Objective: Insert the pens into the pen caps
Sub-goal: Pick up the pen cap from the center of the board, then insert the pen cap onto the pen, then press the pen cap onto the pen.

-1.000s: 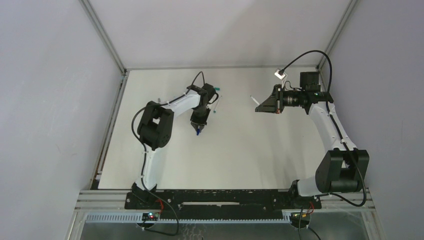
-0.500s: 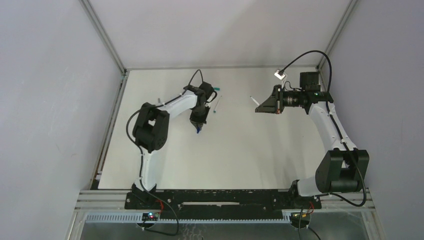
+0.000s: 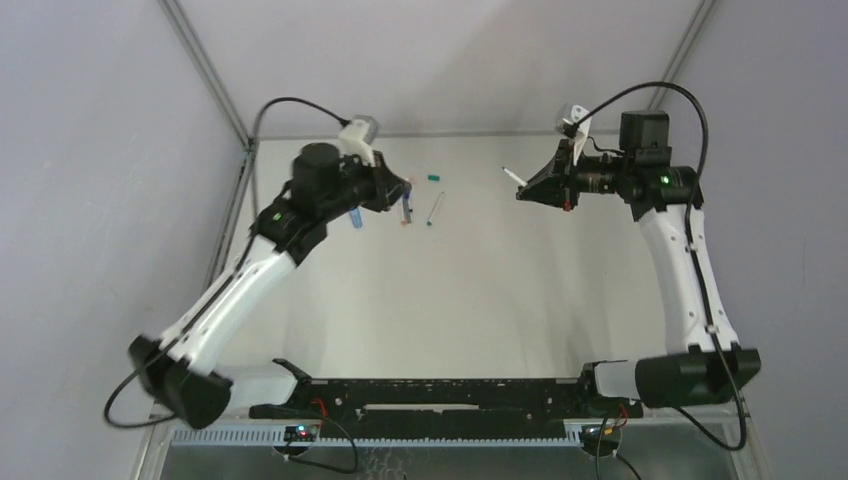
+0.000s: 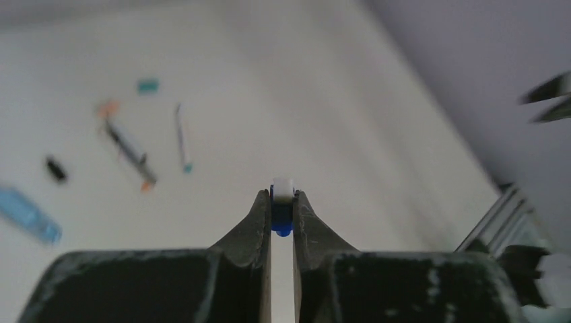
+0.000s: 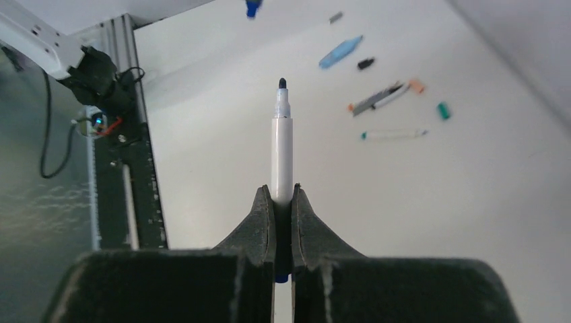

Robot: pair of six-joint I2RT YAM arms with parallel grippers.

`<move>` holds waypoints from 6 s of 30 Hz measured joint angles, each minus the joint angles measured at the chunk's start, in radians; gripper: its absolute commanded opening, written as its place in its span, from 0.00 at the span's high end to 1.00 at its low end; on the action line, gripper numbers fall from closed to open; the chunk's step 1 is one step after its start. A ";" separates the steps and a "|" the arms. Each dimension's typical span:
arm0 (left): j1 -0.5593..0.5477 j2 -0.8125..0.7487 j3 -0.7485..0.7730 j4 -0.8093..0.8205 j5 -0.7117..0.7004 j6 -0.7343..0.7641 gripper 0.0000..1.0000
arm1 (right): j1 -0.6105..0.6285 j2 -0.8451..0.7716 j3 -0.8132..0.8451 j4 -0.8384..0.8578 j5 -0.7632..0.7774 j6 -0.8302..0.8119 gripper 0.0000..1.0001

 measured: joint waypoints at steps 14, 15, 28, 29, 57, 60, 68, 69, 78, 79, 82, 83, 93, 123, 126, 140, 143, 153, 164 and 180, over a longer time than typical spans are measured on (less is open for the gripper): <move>0.000 -0.344 -0.357 0.982 0.130 -0.367 0.99 | 0.348 -0.336 -0.214 0.420 0.054 0.050 1.00; 0.000 -0.323 -0.375 1.069 0.141 -0.426 0.99 | 0.375 -0.343 -0.245 0.472 0.073 0.090 1.00; -0.092 -0.203 -0.458 1.574 0.157 -0.741 1.00 | 0.620 -0.399 -0.521 1.030 0.408 0.487 1.00; -0.095 -0.206 -0.462 1.580 0.161 -0.742 1.00 | 0.620 -0.407 -0.531 1.059 0.422 0.507 1.00; -0.159 -0.169 -0.476 1.570 0.256 -0.739 0.99 | 0.629 -0.461 -0.627 1.231 0.464 0.736 1.00; -0.160 -0.167 -0.476 1.566 0.257 -0.738 0.99 | 0.632 -0.462 -0.627 1.231 0.468 0.741 1.00; -0.164 -0.162 -0.475 1.558 0.264 -0.728 0.99 | 0.640 -0.462 -0.627 1.205 0.479 0.750 1.00; -0.164 -0.162 -0.475 1.558 0.264 -0.727 0.99 | 0.640 -0.462 -0.627 1.201 0.480 0.750 1.00; -0.164 -0.162 -0.475 1.558 0.264 -0.720 0.99 | 0.641 -0.462 -0.627 1.182 0.494 0.750 1.00; -0.164 -0.162 -0.475 1.558 0.264 -0.720 0.99 | 0.641 -0.462 -0.627 1.180 0.494 0.750 1.00; -0.164 -0.162 -0.475 1.558 0.264 -0.720 0.99 | 0.642 -0.462 -0.627 1.174 0.494 0.750 1.00; -0.164 -0.162 -0.475 1.558 0.264 -0.720 0.99 | 0.643 -0.462 -0.627 1.171 0.494 0.750 1.00; -0.164 -0.162 -0.475 1.558 0.268 -0.719 0.99 | 0.647 -0.462 -0.627 1.168 0.494 0.750 1.00; -0.193 -0.259 -0.304 0.875 0.332 -0.273 1.00 | 0.633 -0.461 -0.656 1.111 0.521 0.695 1.00; -0.206 -0.239 -0.282 0.847 0.318 -0.233 1.00 | 0.623 -0.457 -0.660 1.117 0.519 0.682 1.00; -0.230 -0.178 -0.251 0.947 0.284 -0.222 1.00 | 0.560 -0.400 -0.657 1.303 0.444 0.716 1.00; -0.229 -0.167 -0.256 0.995 0.286 -0.239 1.00 | 0.548 -0.379 -0.640 1.341 0.412 0.750 1.00; -0.195 -0.190 -0.284 0.971 0.335 -0.208 1.00 | 0.503 -0.319 -0.614 1.388 0.253 0.883 1.00; -0.180 -0.188 -0.263 0.898 0.330 -0.164 1.00 | 0.515 -0.307 -0.582 1.300 0.311 0.823 1.00; -0.183 -0.135 -0.288 0.962 0.233 -0.198 1.00 | 0.482 -0.284 -0.532 1.176 0.343 0.746 1.00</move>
